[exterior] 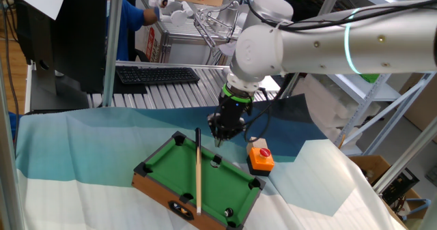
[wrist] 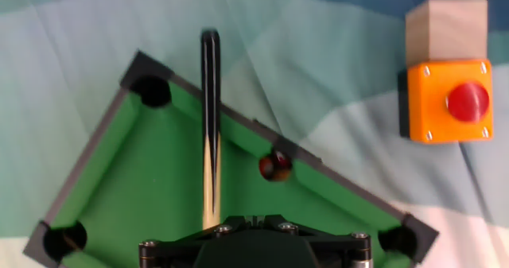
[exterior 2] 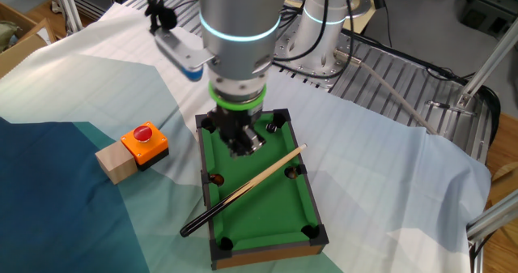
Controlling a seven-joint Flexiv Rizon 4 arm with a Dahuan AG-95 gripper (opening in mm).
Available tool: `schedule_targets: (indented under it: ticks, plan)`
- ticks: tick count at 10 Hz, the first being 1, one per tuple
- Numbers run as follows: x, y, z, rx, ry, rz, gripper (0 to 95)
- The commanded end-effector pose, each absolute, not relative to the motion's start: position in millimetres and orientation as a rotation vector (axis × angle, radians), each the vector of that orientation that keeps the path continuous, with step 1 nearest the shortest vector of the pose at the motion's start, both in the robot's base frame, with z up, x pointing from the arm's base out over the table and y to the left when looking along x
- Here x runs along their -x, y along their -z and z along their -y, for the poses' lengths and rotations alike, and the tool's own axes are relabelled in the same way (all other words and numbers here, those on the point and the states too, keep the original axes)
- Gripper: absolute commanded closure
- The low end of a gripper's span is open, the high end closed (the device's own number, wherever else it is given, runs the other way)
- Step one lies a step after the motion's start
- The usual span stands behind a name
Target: Hit the pool ball
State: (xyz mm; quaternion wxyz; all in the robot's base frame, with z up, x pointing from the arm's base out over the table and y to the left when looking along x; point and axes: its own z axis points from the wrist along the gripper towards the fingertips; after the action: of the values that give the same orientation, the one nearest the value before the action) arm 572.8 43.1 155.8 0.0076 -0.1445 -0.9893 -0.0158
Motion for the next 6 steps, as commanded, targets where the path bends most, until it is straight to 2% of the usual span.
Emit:
schedule_targets:
  ticks: [1, 6]
  plan:
    - [-582.7, -154.7, -45.4, 0.450, 0.054, 3.095, 95.0]
    - [-601.6, -146.9, -58.8, 0.499, 0.087, 3.089, 95.0]
